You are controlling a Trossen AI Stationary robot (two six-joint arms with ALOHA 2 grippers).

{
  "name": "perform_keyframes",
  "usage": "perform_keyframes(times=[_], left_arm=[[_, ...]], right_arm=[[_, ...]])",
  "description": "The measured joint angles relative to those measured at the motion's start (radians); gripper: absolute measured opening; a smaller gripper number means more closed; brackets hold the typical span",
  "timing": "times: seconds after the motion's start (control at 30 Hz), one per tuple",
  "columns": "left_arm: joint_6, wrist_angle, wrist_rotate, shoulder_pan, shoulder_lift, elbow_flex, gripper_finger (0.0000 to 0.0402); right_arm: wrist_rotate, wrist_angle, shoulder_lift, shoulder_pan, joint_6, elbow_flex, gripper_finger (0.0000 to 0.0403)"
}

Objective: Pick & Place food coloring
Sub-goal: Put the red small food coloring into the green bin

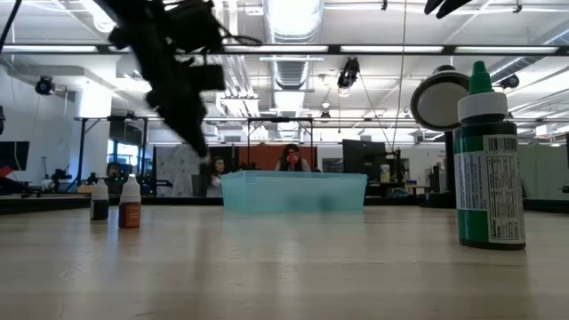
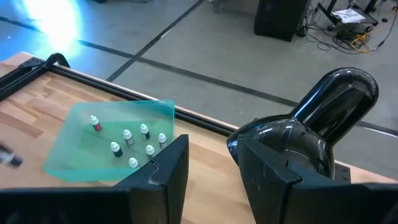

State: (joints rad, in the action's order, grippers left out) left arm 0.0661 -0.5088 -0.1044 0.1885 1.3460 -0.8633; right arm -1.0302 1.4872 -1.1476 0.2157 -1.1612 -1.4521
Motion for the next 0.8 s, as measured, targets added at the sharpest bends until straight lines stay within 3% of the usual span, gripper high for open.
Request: perform_keyframes(times=[0.27, 0.5, 0.7, 0.8], left_arm=[[0.058, -0.055, 0.087, 0.217, 0.072, -0.278, 0.0024], [0.170, -0.081, 0.128, 0.296, 0.341, -0.548, 0.0023], [0.174, -0.262, 0.153, 0.326, 0.620, -0.820, 0.0023], [0.191, -0.346, 0.144, 0.337, 0.698, -0.882, 0.0023]], right_arm=[[-0.001, 0.000, 0.010, 0.000, 0.010, 0.000, 0.0129], [-0.002, 0.000, 0.010, -0.001, 0.013, 0.000, 0.0123], [0.006, -0.001, 0.011, -0.001, 0.006, 0.000, 0.0125], [0.009, -0.001, 0.011, -0.001, -0.014, 0.000, 0.0123]])
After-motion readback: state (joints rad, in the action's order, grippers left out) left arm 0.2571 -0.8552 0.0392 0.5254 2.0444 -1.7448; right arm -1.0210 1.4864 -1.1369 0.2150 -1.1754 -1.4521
